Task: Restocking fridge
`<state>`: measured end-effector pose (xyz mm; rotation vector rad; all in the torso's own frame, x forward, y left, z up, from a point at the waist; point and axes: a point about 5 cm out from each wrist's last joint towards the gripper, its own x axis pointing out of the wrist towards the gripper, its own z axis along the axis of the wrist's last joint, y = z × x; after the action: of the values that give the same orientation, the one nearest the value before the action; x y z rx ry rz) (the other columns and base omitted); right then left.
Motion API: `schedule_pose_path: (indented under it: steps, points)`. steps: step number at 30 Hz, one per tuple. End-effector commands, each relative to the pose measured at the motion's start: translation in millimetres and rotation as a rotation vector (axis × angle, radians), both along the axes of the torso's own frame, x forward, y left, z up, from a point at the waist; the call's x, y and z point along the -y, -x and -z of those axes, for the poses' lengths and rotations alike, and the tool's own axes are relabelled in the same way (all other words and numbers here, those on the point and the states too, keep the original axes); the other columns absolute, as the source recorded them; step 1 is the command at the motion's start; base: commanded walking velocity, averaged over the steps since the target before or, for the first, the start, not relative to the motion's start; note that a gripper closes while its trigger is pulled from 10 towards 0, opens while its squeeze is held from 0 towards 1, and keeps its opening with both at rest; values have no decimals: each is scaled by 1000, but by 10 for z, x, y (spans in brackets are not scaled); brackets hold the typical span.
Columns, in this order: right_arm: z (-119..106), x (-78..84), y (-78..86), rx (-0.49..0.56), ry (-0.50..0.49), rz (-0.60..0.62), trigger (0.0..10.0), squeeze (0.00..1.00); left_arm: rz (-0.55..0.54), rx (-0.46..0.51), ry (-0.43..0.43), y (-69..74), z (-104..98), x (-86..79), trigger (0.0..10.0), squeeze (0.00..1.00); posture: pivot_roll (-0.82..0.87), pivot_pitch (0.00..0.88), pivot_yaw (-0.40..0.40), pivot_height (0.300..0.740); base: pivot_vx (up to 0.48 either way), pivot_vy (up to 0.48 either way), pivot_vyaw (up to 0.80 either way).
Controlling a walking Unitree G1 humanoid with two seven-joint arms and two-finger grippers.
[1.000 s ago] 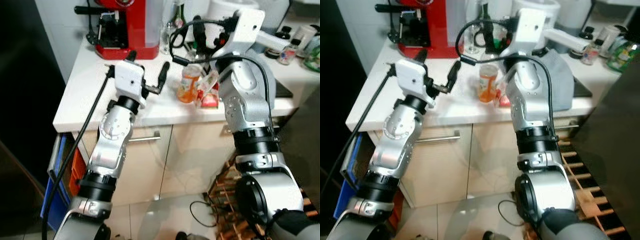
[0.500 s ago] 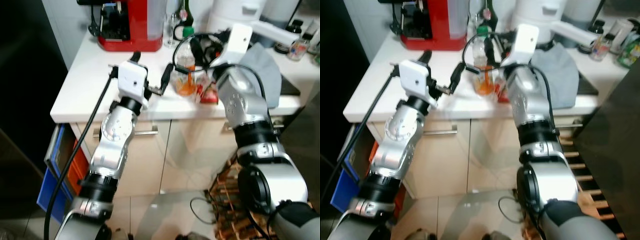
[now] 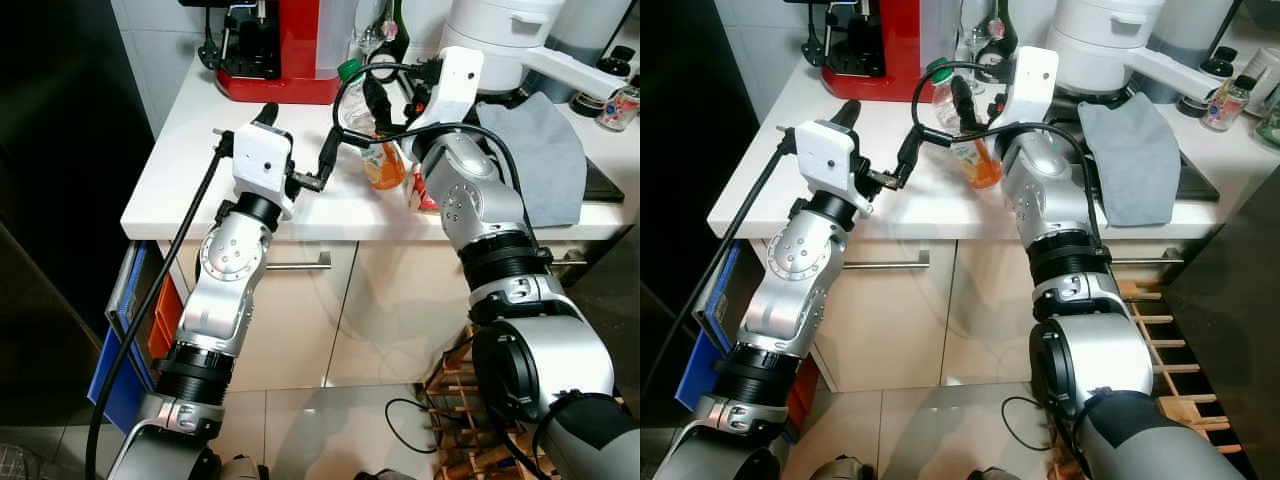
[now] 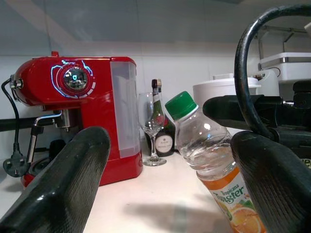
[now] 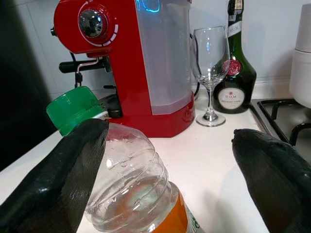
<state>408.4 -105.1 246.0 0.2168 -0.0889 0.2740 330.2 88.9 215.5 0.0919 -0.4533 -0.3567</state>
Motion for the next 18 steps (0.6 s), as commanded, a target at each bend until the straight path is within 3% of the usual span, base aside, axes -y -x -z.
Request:
schedule_pose_path:
  steps: [1, 13, 18]
  points:
    - [138, 23, 10, -38, 34, 11, 10000, 24, 1, 6, -2, 10, -13, 13, 10000, 0, 17, 0, -48, 740, 0, 0, 0]
    - [280, 122, 56, -56, 60, 55, 10000, 24, 3, -6, -6, -10, 6, 5, 10000, 0, -1, 0, -33, 740, 0, 0, 0]
    - [292, 133, 63, -55, 65, 61, 10000, 27, -41, -16, 19, -129, -47, -147, 10000, 0, -3, 0, -32, 740, 0, 0, 0]
